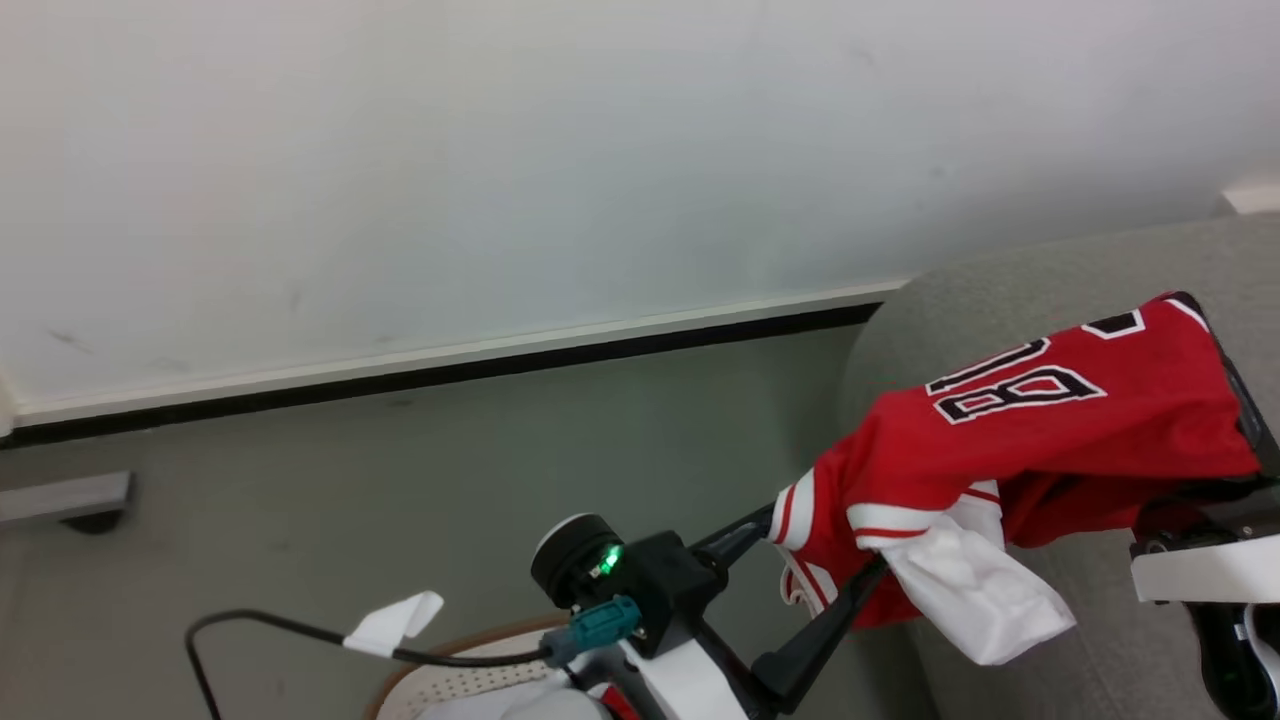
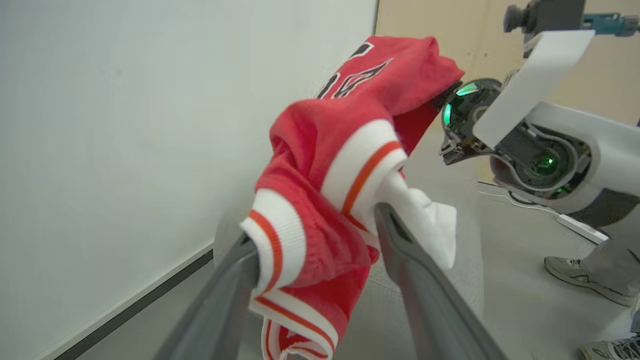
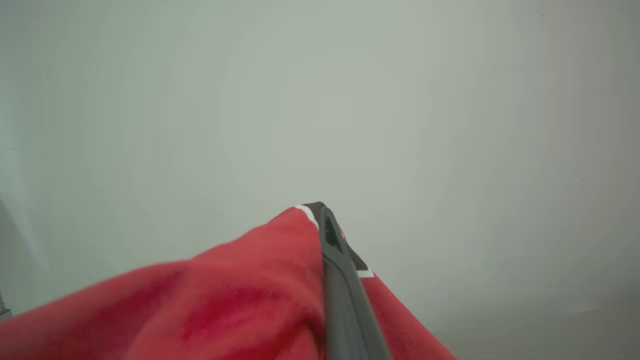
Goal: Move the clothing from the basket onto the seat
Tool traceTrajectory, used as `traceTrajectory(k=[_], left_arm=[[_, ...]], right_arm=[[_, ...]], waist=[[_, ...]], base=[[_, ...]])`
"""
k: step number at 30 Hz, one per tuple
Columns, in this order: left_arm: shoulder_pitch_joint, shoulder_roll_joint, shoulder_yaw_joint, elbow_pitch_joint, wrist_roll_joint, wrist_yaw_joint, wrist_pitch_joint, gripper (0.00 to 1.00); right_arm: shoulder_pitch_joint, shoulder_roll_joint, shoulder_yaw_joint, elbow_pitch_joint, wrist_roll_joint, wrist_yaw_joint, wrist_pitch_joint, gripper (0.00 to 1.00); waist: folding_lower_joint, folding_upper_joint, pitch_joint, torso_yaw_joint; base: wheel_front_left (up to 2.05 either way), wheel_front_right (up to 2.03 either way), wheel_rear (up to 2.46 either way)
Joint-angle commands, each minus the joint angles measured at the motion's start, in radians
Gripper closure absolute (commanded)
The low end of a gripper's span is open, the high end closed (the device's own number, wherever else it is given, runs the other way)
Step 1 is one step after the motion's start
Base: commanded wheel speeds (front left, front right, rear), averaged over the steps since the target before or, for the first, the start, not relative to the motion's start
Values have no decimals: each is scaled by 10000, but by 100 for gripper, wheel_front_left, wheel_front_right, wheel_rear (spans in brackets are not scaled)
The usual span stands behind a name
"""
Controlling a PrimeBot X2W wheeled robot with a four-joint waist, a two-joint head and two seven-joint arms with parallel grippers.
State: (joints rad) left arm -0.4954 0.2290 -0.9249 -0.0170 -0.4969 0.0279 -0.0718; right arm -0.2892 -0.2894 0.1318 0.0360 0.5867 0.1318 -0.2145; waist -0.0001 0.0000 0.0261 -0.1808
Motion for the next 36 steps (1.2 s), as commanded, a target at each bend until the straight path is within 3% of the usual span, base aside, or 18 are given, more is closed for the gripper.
traceTrajectory(k=[1, 8, 18, 28, 36], left_arm=[[-96, 25, -36, 46, 173, -17, -53, 0], [-92, 30, -412, 282, 334, -241, -92, 0], [-334, -7, -522, 469, 417, -288, -204, 0], [-657, -34, -420, 548, 519, -138, -279, 0], [-1141, -6, -414, 526, 694, -142, -83, 0]], right_arm=[[139, 25, -180, -219, -142, -21, 83, 100], [481, 344, -1723, -1105, -394, -21, 283, 100], [1165, 774, -2626, -1951, -720, -22, 628, 100], [1438, 827, -2703, -1825, -1004, -22, 697, 100], [250, 267, -2255, -1356, -893, -22, 1001, 100]], waist=[[1, 0, 353, -742], [1, 0, 712, -1957], [1, 0, 1066, -2976], [1, 0, 1257, -3090], [1, 0, 1819, -2729]], base=[[0, 0, 0], [0, 0, 0], [0, 0, 0], [0, 0, 0], [0, 0, 0]])
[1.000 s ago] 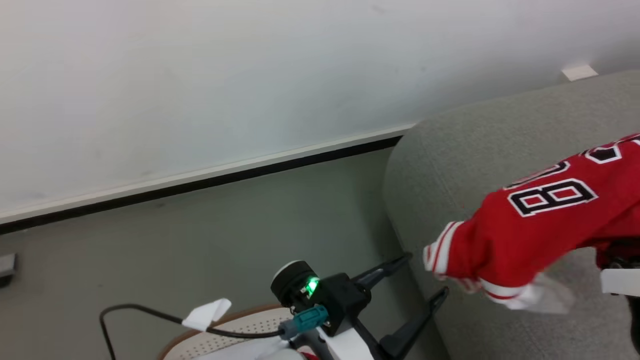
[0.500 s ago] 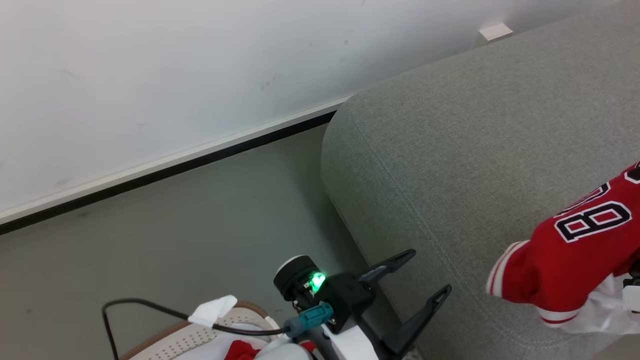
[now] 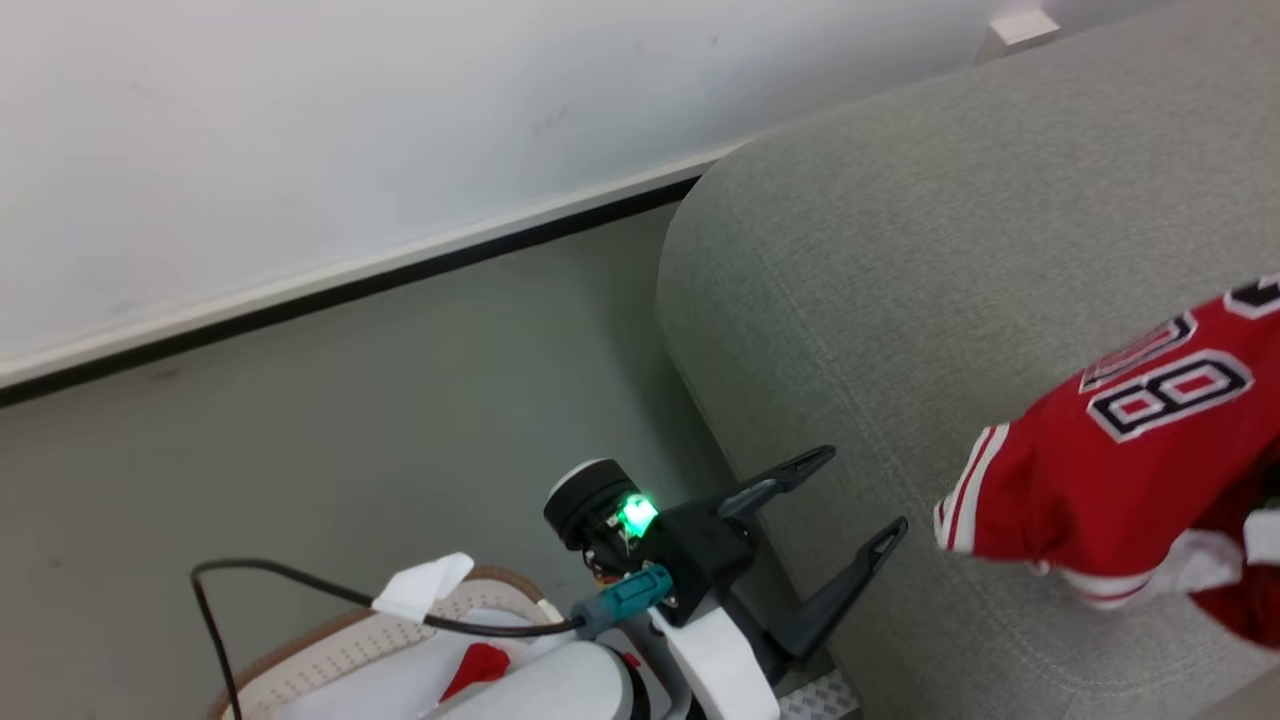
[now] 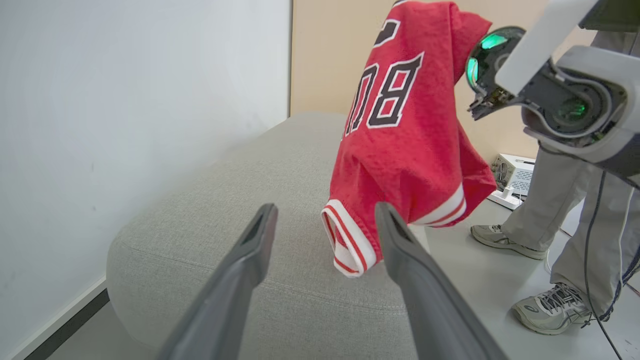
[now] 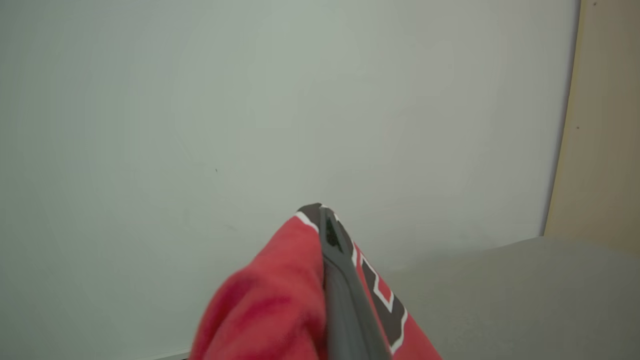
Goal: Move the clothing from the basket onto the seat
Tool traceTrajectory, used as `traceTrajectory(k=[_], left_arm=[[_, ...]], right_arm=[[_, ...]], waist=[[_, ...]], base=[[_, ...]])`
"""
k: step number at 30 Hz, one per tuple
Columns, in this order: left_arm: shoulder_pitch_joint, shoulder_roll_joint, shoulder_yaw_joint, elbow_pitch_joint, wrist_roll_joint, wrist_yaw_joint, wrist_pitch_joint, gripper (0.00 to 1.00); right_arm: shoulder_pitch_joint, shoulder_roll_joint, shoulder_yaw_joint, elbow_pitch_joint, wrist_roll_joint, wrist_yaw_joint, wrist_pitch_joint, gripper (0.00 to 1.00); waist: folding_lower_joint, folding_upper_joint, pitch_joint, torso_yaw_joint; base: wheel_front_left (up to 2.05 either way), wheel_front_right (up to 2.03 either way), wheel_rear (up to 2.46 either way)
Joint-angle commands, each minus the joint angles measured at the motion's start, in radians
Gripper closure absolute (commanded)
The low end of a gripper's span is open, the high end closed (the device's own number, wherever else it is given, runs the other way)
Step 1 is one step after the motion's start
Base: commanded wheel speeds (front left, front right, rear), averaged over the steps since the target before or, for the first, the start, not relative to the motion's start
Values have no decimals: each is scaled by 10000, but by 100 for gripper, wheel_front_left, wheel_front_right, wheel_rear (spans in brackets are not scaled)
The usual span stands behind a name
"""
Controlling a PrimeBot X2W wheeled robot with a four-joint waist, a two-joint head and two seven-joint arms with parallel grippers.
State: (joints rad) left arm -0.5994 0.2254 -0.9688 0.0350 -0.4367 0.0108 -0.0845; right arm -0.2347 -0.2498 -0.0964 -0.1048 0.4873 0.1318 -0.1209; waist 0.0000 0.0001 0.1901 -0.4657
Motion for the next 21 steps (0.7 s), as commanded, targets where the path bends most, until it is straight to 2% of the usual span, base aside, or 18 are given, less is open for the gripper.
traceTrajectory(k=[1, 7, 11, 15, 21], left_arm=[[-155, 43, 15, -5, 109, 17, 76, 0], [-555, 36, -75, -95, 272, -47, 393, 0], [-921, 52, -120, -179, 372, -93, 644, 0], [-1354, 12, -181, -279, 545, -151, 864, 0], [-1800, -117, -280, -340, 792, -138, 979, 0]], right_arm=[[-573, -222, 87, 198, 244, -22, 210, 100], [-2767, -1325, 125, 1211, 948, -22, 946, 100], [-4352, -2216, 185, 2324, 1436, -22, 647, 100], [-5941, -3189, -204, 3691, 1918, -22, 474, 100], [-7496, -4191, -196, 5688, 2262, -22, 186, 100]], waist=[[0, -1, 274, 166], [0, -1, 1155, 590], [0, -1, 1969, 968], [0, -1, 2904, 1563], [0, -1, 4006, 2315]], base=[[0, 0, 0], [0, 0, 0], [0, 0, 0], [0, 0, 0], [0, 0, 0]])
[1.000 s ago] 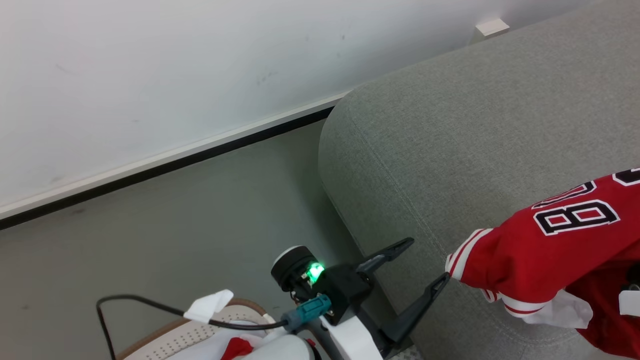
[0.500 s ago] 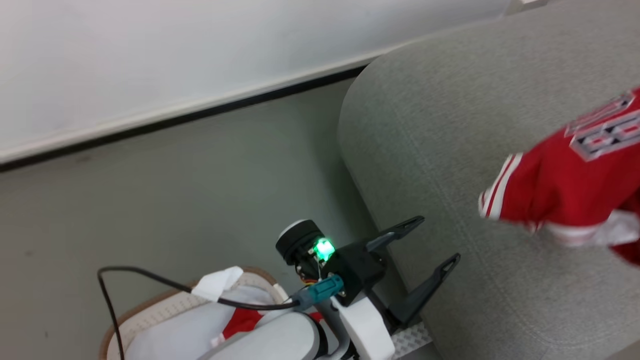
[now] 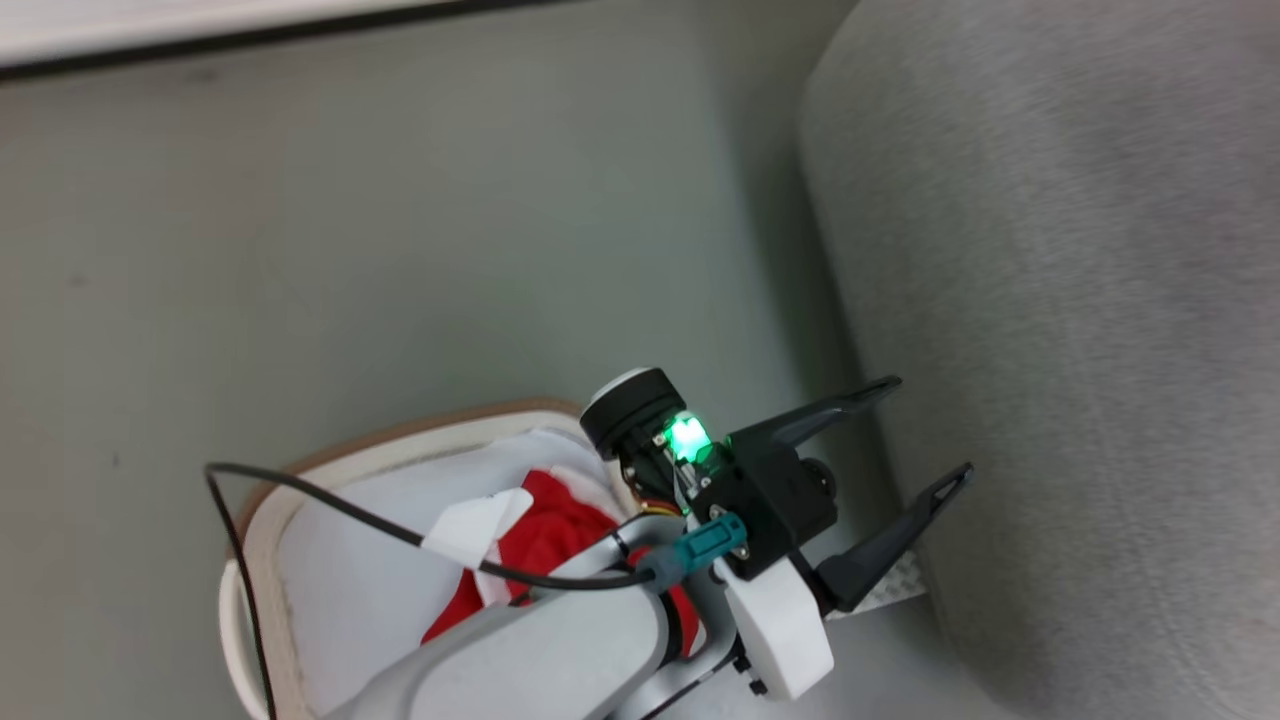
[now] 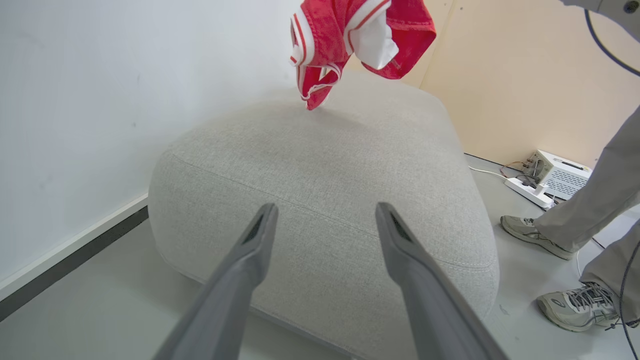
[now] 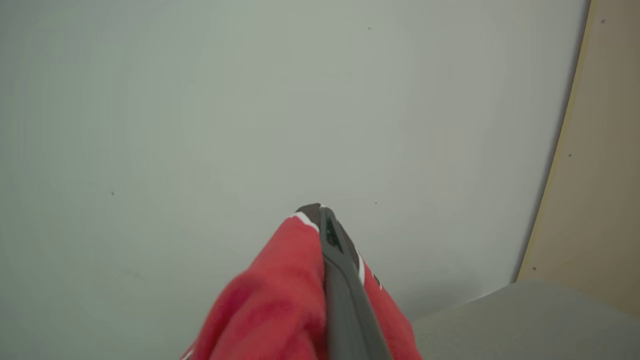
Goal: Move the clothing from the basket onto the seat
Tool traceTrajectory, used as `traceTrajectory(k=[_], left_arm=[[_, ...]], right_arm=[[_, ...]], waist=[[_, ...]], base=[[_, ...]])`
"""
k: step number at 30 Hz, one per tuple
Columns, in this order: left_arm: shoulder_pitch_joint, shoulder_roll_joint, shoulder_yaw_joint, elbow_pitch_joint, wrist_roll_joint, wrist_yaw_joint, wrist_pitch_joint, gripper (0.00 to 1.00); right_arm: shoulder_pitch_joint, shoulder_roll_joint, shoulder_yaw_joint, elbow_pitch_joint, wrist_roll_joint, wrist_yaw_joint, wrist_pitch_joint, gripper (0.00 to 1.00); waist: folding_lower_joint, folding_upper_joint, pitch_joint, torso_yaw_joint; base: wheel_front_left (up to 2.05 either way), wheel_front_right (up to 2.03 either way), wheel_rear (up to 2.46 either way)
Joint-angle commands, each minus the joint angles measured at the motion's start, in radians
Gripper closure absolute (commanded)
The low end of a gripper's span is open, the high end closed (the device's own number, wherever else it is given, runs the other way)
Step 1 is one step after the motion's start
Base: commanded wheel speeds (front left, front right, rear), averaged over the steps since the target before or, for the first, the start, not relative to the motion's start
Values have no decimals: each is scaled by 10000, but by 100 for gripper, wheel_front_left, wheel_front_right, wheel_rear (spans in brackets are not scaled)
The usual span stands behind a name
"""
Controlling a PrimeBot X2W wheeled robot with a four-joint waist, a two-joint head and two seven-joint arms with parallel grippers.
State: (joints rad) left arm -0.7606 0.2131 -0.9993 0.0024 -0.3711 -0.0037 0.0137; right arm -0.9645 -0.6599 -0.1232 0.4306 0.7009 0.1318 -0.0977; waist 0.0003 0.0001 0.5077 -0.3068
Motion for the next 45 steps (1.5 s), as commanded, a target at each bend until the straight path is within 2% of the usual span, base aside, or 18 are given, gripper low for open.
traceTrajectory(k=[1, 9, 15, 17, 18, 19, 20, 21, 22, 23, 27, 31, 34, 39, 45], left_arm=[[-248, 7, 44, -27, 201, 28, -1, 0], [-627, -45, 12, 45, 308, 9, -59, 0], [-651, -79, 15, 219, 204, 19, -161, 0], [-583, -51, 22, 279, 140, 41, -204, 0], [-538, -33, 18, 302, 109, 48, -228, 0], [-512, -15, 13, 314, 83, 53, -229, 0], [-512, -15, 13, 314, 83, 53, -229, 0], [-489, 24, 20, 337, 70, 59, -247, 0], [-458, 54, 24, 360, 69, 64, -266, 0], [-431, 64, 29, 369, 54, 74, -297, 0], [-233, 122, 47, 452, -89, 96, -391, 0], [65, 150, 100, 524, -326, 130, -615, 0], [386, 194, 152, 578, -548, 237, -808, 0], [978, 420, 373, 538, -844, 496, -1082, 0], [1733, 872, 1105, 254, -1366, 1123, -1450, 0]], right_arm=[[-351, -183, 158, 752, 151, -22, -66, 100], [-772, -379, 1538, 3616, 34, -22, 208, 100], [-402, -136, 2725, 4645, 897, -23, 1711, 98], [-268, -274, 3059, 4637, 1177, -23, 2033, 70], [-215, -304, 3198, 4599, 1324, -23, 2089, 62], [-158, -354, 3338, 4570, 1436, -23, 2114, 56], [-158, -354, 3338, 4570, 1436, -23, 2114, 56], [-105, -388, 3475, 4523, 1510, -23, 2100, 49], [-73, -425, 3622, 4496, 1586, -23, 2089, 3], [-58, -468, 3746, 4462, 1670, -23, 2117, 0], [81, -568, 4311, 4335, 2086, -23, 2484, 0], [264, -541, 4908, 4215, 2520, -23, 3368, 0], [492, -823, 5318, 3967, 2692, -23, 3746, 0], [867, -1317, 5977, 3158, 2871, -23, 4060, 0], [1199, -1826, 6396, 1702, 3246, -23, 3846, 0]], waist=[[-3, -1, 975, 791], [-3, -1, 1579, 1006], [-3, -1, 1490, 924], [-3, -1, 1370, 877], [-3, -1, 1291, 854], [-3, -1, 1223, 835], [-3, -1, 1223, 835], [-3, -1, 1139, 806], [-3, -1, 1038, 785], [-3, -1, 937, 773], [-3, -1, 432, 728], [-3, -1, -378, 748], [-3, -1, -1120, 814], [-3, -1, -2260, 1005], [-3, -1, -3361, 1289]], base=[[0, 0, 0], [0, 0, 0], [0, 0, 0], [0, 0, 0], [0, 0, 0], [0, 0, 0], [0, 0, 0], [0, 0, 0], [0, 0, 0], [0, 0, 0], [0, 0, 0], [0, 0, 0], [0, 0, 0], [0, 0, 0], [0, 0, 0]])
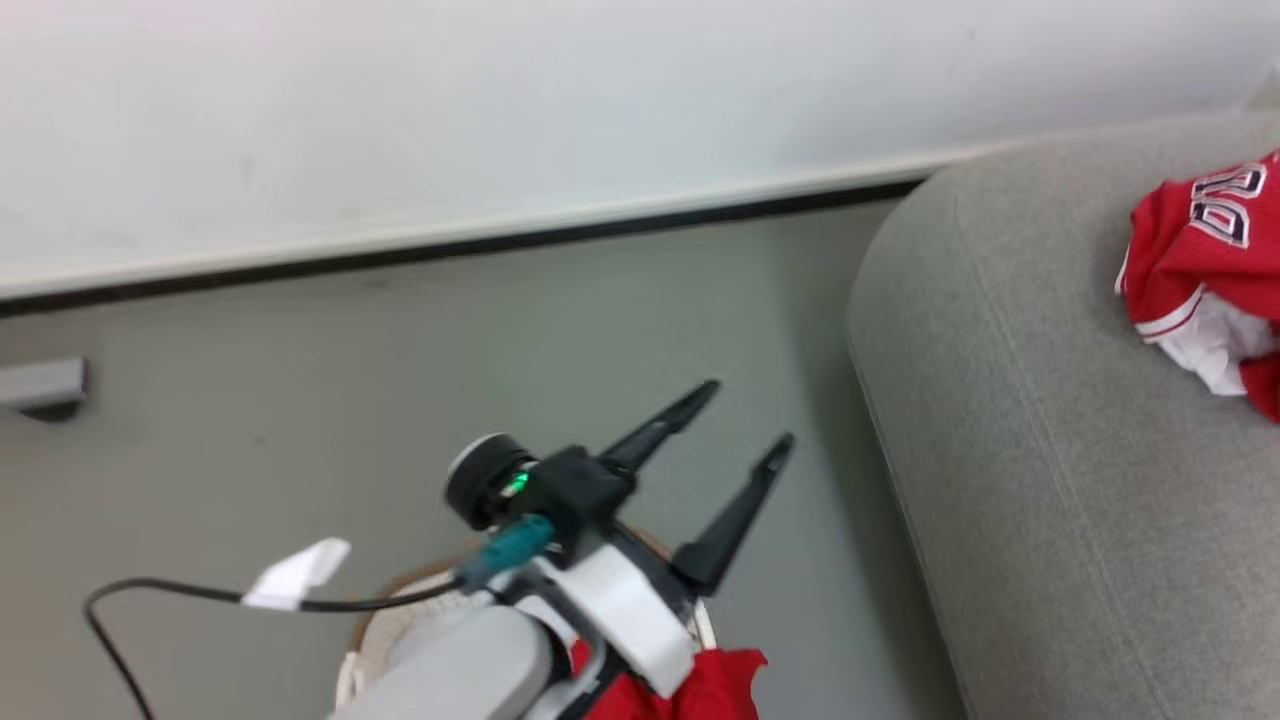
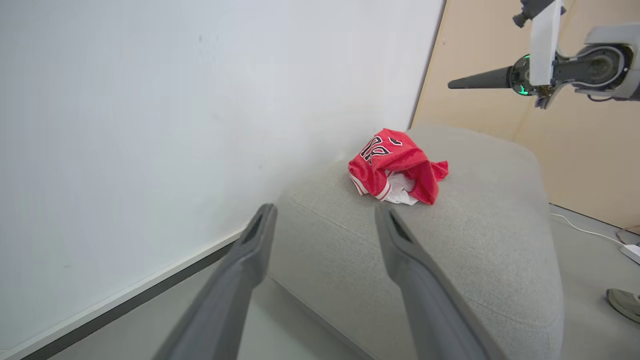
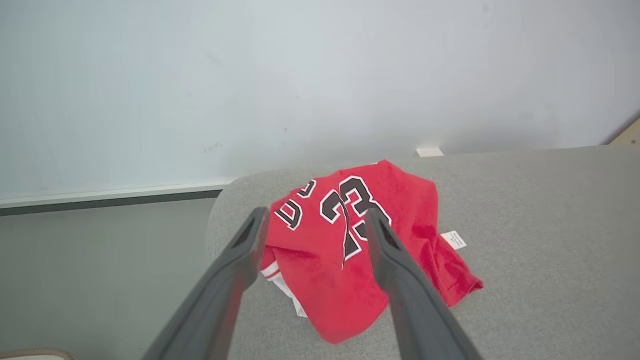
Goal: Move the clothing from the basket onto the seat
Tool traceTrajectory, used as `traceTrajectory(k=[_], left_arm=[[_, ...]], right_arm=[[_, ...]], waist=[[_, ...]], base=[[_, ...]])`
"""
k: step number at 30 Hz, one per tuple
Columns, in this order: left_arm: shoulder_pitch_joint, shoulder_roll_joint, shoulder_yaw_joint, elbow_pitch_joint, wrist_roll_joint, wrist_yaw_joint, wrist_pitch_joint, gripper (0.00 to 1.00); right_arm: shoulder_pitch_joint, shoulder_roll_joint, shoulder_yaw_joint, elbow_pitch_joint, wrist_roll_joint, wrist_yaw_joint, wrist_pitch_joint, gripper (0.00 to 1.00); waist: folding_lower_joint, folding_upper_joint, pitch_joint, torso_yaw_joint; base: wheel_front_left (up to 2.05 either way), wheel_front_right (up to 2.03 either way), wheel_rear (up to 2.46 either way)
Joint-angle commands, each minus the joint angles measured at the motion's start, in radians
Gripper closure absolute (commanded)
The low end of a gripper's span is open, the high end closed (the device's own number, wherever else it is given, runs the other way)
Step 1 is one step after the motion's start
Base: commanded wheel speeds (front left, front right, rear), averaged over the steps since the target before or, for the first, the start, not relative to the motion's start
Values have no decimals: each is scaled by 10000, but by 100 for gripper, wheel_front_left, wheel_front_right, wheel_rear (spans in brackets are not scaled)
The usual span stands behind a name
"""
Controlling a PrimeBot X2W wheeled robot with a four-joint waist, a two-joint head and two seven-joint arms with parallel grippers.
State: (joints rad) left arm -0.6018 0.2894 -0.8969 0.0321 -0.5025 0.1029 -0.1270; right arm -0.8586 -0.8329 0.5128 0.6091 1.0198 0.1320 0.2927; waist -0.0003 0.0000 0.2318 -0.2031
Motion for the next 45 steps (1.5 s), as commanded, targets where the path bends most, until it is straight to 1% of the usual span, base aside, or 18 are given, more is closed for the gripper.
traceTrajectory(k=[1, 6, 8, 10, 12, 14, 16, 18, 21, 22, 24, 28, 30, 33, 35, 38, 42, 45], left_arm=[[285, 198, 242, -104, -171, 169, -152, 0], [960, 899, 1081, -496, -511, 789, -581, 0], [1304, 1168, 1353, -612, -584, 1025, -707, 0], [1610, 1422, 1639, -720, -726, 1215, -826, 0], [1951, 1670, 1900, -802, -817, 1440, -905, 0], [2288, 1887, 2132, -864, -938, 1664, -974, 0], [2591, 1989, 2385, -909, -1118, 1873, -1057, 0], [2929, 2086, 2620, -861, -1207, 2043, -1131, 0], [3350, 2099, 3007, -850, -1337, 2267, -1244, 0], [3508, 2108, 3126, -853, -1321, 2340, -1294, 0], [3805, 2032, 3415, -864, -1353, 2449, -1340, 0], [4433, 1731, 4030, -855, -1179, 2579, -1372, 0], [4766, 1507, 4338, -863, -930, 2523, -1376, 0], [5211, 1190, 4682, -710, -546, 2298, -1378, 0], [5427, 944, 4895, -585, -244, 2059, -1380, 0], [5687, 491, 5269, -427, -12, 1641, -1381, 0], [6086, -15, 5878, -215, 369, 1130, -1376, 0], [6241, -315, 6180, -76, 661, 768, -1376, 0]], right_arm=[[191, -95, 96, -317, 73, -25, -152, 0], [476, -12, 235, -1444, 163, -25, -616, 0], [703, -51, 261, -1829, -189, -25, -1036, 0], [1078, 33, 202, -2198, -240, -25, -1445, 0], [1506, 257, -21, -2581, -117, -24, -1879, 0], [1979, 274, -268, -2916, -299, -25, -2324, 0], [2502, 515, -555, -3301, -346, -25, -2883, 0], [3135, 746, -942, -3433, -549, -24, -3450, 0], [3999, 1295, -1630, -3638, -899, -24, -4187, 0], [4334, 1465, -1864, -3690, -1176, -24, -4385, 0], [5040, 2004, -2290, -3848, -1646, -24, -4672, 0], [6379, 3096, -3112, -4547, -3102, -24, -4860, 0], [7000, 3747, -3501, -4995, -3817, -24, -4775, 0], [7783, 4738, -4101, -5548, -4737, -25, -4737, 0], [8226, 5332, -4583, -5758, -5288, -24, -4786, 0], [8756, 6150, -4994, -5917, -6006, -24, -4826, 0], [9103, 6869, -5089, -6055, -6508, -24, -4739, 0], [9198, 7012, -5084, -6137, -6756, -24, -4631, 0]], waist=[[3, 0, -789, 320], [3, 0, -1542, 678], [3, 0, -1862, 882], [3, 0, -2068, 1083], [3, 0, -2229, 1251], [3, 0, -2327, 1407], [3, 0, -2388, 1550], [3, 0, -2433, 1686], [3, 0, -2492, 1789], [3, 0, -2510, 1807], [3, 0, -2541, 1825], [3, 0, -2578, 1807], [3, 0, -2584, 1775], [3, 0, -2561, 1772], [3, 0, -2544, 1807], [3, 0, -2508, 1843], [3, 0, -2425, 1828], [3, 0, -2365, 1818]], base=[[0, 0, 0], [0, 0, 0], [0, 0, 0], [0, 0, 0], [0, 0, 0], [0, 0, 0], [0, 0, 0], [0, 0, 0], [0, 0, 0], [0, 0, 0], [0, 0, 0], [0, 0, 0], [0, 0, 0], [0, 0, 0], [0, 0, 0], [0, 0, 0], [0, 0, 0], [0, 0, 0]])
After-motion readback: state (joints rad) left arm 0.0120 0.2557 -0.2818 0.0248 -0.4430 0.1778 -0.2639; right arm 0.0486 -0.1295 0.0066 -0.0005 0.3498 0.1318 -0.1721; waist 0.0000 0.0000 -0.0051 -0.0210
